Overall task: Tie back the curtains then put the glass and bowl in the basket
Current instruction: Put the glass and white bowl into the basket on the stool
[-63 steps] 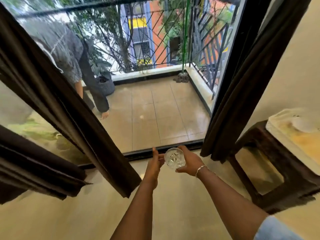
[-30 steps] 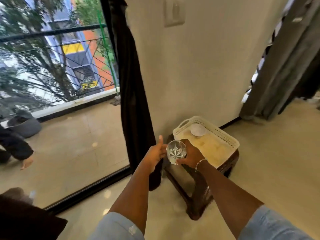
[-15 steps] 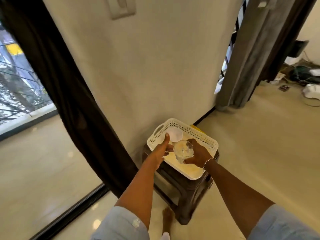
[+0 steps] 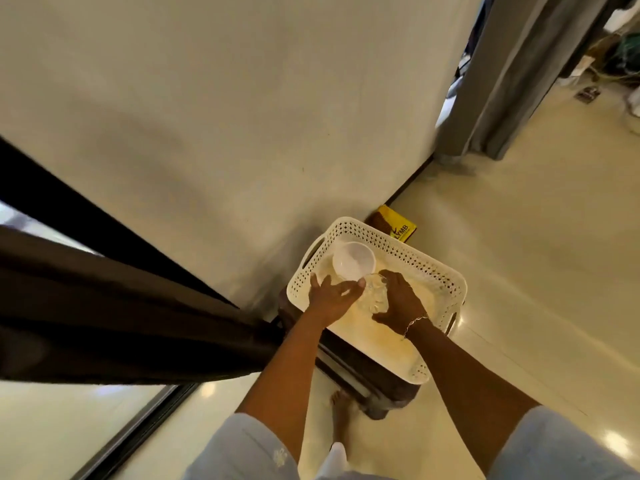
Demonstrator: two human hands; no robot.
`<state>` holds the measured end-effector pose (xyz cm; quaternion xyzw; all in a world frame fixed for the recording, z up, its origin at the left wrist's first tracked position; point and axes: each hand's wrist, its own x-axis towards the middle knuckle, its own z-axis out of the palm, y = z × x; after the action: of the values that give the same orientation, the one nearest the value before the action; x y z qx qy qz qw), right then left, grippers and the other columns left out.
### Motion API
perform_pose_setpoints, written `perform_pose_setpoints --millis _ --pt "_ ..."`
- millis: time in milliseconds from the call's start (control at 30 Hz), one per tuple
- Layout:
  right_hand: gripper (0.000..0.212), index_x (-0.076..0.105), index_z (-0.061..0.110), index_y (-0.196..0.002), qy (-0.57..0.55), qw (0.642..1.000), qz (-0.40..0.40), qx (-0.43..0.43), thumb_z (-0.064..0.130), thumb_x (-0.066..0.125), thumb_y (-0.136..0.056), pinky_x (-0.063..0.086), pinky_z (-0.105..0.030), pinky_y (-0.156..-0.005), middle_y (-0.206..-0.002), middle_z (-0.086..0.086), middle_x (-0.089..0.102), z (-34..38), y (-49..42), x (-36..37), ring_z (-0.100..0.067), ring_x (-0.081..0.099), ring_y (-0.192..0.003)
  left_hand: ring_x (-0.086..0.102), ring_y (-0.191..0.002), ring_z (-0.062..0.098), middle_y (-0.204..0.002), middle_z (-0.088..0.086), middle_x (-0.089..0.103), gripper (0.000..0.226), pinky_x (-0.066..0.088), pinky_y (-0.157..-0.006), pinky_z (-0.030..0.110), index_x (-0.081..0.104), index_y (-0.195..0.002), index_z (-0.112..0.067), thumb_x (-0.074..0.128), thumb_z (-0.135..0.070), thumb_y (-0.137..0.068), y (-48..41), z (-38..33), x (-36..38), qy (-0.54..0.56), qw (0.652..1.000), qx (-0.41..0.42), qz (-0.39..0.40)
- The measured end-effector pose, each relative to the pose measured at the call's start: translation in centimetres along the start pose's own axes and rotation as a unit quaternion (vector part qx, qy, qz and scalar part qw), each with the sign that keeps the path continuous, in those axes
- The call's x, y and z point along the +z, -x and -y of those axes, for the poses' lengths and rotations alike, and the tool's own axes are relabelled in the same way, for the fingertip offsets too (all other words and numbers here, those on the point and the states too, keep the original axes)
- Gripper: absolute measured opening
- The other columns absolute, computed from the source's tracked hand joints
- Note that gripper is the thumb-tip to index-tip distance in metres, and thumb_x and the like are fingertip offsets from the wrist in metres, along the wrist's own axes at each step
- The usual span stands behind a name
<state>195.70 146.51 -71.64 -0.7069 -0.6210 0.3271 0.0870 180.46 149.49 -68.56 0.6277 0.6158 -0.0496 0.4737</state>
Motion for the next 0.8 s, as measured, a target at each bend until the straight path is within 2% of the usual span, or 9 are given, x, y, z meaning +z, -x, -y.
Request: perform_pose_setpoints --millis 67,133,500,700,800 --pt "0.091 0.026 0.007 -0.141 0.004 1.000 0.011 0.015 0.015 0.078 -0.068 0.037 -0.033 -0.104 -0.144 -0.013 0.031 -0.5 -0.9 0.7 -0.030 0.036 -0.131 -0.018 -0.142 0.033 -0.157 0.012 0.004 0.057 -0.009 -0.115 0.047 0.038 -0.138 -0.037 0.026 -0.065 -0.090 -1.1 0.5 0.7 -0.006 1.000 -0.001 -0.009" --pt "0.090 0.025 0.008 -0.141 0.006 0.999 0.023 0.027 0.013 0.078 -0.069 0.038 -0.034 -0.102 -0.144 -0.013 0.031 -0.7 -1.6 1.5 -0.031 0.037 -0.129 -0.018 -0.142 0.034 -0.157 0.012 0.000 0.052 -0.005 -0.115 0.047 0.035 -0.139 -0.037 0.030 -0.058 -0.092 -1.9 1.0 1.1 -0.021 1.000 0.001 -0.009" --pt "0.087 0.023 0.007 -0.141 0.022 0.997 0.050 0.045 0.013 0.074 -0.072 0.043 -0.037 -0.095 -0.142 -0.013 0.030 -2.0 -3.8 3.5 -0.032 0.040 -0.126 -0.021 -0.141 0.035 -0.154 0.018 -0.017 0.061 -0.004 -0.114 0.051 0.026 -0.143 -0.038 0.040 -0.060 -0.088 -4.9 2.3 2.4 -0.160 0.986 0.036 -0.019" --pt "0.082 0.022 0.007 -0.142 0.053 0.995 0.082 0.032 0.018 0.070 -0.076 0.041 -0.037 -0.096 -0.142 -0.013 0.030 -2.1 -3.8 3.4 -0.033 0.040 -0.127 -0.023 -0.140 0.036 -0.153 0.019 -0.020 0.066 -0.005 -0.113 0.054 0.018 -0.145 -0.038 0.039 -0.062 -0.087 -5.0 2.6 2.8 -0.230 0.971 0.035 0.050" --pt "0.081 0.020 0.006 -0.143 0.051 0.993 0.090 0.049 0.017 0.068 -0.078 0.039 -0.037 -0.099 -0.141 -0.015 0.032 -2.2 -4.0 3.3 -0.034 0.039 -0.127 -0.022 -0.140 0.036 -0.153 0.020 -0.018 0.067 -0.006 -0.113 0.053 0.017 -0.146 -0.037 0.039 -0.061 -0.088 -4.8 2.1 3.5 -0.218 0.974 0.046 0.043"
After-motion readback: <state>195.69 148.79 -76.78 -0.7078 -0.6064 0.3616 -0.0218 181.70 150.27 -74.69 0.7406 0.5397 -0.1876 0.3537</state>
